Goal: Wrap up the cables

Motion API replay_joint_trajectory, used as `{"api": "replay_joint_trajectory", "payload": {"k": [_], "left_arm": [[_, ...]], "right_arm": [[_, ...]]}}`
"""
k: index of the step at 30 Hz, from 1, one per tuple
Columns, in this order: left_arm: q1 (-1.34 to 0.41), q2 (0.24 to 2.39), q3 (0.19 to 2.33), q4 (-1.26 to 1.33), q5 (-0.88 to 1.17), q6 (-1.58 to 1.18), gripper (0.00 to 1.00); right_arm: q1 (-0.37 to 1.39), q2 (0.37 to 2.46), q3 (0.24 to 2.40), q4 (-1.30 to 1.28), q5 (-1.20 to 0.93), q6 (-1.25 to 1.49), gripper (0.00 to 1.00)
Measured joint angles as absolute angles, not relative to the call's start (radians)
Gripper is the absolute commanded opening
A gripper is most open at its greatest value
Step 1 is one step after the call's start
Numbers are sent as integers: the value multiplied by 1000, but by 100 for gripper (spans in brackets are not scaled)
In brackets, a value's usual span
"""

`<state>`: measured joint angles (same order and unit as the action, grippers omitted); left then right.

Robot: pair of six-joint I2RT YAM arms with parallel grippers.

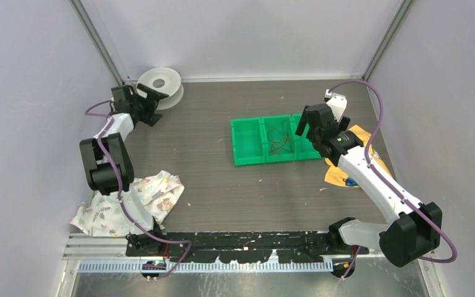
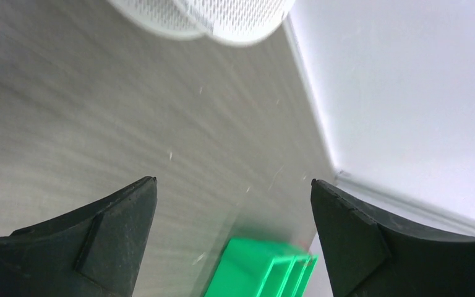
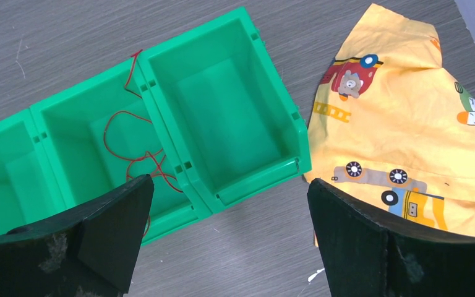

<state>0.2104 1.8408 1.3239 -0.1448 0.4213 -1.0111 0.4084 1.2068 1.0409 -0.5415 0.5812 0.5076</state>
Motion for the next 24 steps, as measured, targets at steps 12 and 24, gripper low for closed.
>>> {"api": "replay_joint_trajectory", "payload": {"k": [12, 24], "left_arm": [[239, 2110, 1323, 388, 389, -1304, 86], [245, 2276, 1418, 578, 326, -1396, 59]], "right_arm": [[408, 1204, 1041, -569, 582, 508, 100], [408, 1205, 1062, -593, 581, 507, 100]]}}
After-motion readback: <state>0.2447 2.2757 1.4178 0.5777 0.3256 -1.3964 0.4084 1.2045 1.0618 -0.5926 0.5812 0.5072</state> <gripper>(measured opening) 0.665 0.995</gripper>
